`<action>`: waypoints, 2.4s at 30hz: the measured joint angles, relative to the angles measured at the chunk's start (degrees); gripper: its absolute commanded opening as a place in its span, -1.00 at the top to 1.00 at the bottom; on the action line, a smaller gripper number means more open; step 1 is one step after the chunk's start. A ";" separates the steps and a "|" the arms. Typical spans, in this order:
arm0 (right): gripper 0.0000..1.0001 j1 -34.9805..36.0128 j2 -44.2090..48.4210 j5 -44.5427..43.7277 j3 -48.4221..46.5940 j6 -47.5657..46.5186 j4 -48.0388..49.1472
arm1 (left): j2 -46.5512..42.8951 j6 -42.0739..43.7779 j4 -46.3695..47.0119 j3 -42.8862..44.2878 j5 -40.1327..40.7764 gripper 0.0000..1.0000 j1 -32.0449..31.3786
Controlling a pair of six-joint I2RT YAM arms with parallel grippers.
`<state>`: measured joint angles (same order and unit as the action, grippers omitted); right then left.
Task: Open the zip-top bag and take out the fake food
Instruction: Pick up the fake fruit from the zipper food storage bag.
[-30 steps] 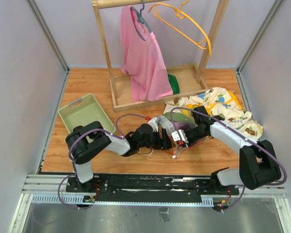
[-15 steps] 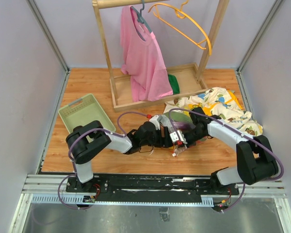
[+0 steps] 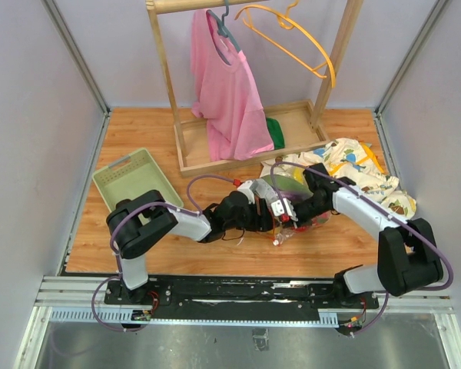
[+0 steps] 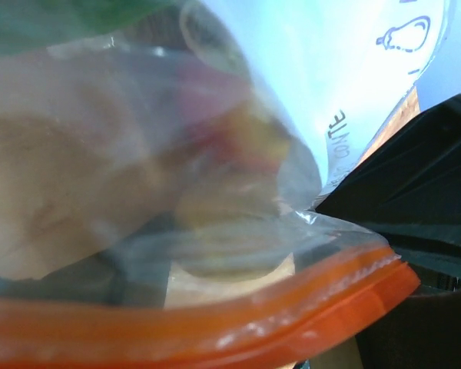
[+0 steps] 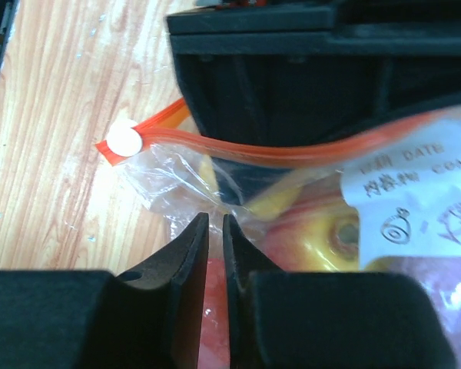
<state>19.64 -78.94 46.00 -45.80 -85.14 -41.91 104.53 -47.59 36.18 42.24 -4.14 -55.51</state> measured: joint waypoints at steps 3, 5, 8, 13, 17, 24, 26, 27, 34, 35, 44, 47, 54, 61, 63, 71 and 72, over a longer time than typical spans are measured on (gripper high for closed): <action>0.71 -0.68 0.02 0.02 -1.38 1.60 0.02 | 0.02 0.00 0.00 0.00 -0.02 0.01 0.17; 0.72 -0.68 -0.09 0.17 -2.21 3.06 0.52 | 0.04 0.00 0.00 0.04 -0.04 0.01 0.28; 0.75 -0.66 -0.74 0.24 -2.58 5.38 2.36 | 0.26 0.17 0.02 0.24 -0.20 -0.01 0.31; 0.81 -0.39 -3.48 -0.42 -2.58 8.41 4.37 | 0.57 0.74 0.04 0.57 -0.68 -0.07 0.37; 0.82 0.07 -3.89 -1.79 -2.58 9.86 5.29 | 0.79 0.85 0.02 0.79 -1.49 -0.15 0.59; 0.82 0.11 -3.98 -3.10 -2.58 10.49 5.97 | 1.57 1.05 -0.90 2.12 -2.38 -0.22 1.05; 0.82 0.11 -4.04 -3.28 -2.58 10.62 6.03 | 1.66 1.09 -1.40 2.49 -2.47 -0.21 1.07; 0.82 0.11 -4.09 -3.50 -2.60 10.67 6.05 | 1.70 1.11 -1.68 2.71 -2.47 -0.18 1.09; 0.78 0.09 -4.22 -4.00 -2.80 11.69 6.05 | 1.77 1.25 -2.64 3.28 -2.49 0.26 1.22; 0.78 0.09 -4.22 -4.00 -2.80 11.98 6.08 | 1.77 1.25 -2.64 3.28 -2.54 0.30 1.33; 0.72 0.07 -4.22 -2.69 -2.80 13.64 6.10 | 0.50 1.95 -3.15 2.32 -3.13 0.58 1.44; 0.72 0.07 -4.22 -1.81 -2.80 13.86 6.03 | -0.22 2.47 -4.13 2.14 -3.65 0.60 1.44; 0.70 -0.70 -4.09 0.52 -2.80 14.45 5.49 | -3.19 3.72 -8.66 1.64 -4.13 0.63 1.55; 0.69 -2.01 -3.54 2.51 -2.80 14.51 4.98 | -7.04 5.90 -15.32 1.68 -4.07 0.65 1.77; 0.69 -2.36 -3.54 2.71 -2.80 14.51 4.94 | -8.17 6.32 -17.14 1.68 -4.04 0.66 1.77; 0.67 -2.62 -3.52 3.69 -2.78 14.47 4.72 | -13.31 6.23 -20.65 0.11 -3.43 0.71 1.77; 0.67 -2.64 -3.50 3.80 -2.78 14.47 4.70 | -14.12 6.19 -21.20 -0.22 -3.28 0.71 1.77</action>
<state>16.99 -82.43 49.80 -48.58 -70.67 -37.21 90.41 -41.41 14.98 42.02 -7.42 -53.74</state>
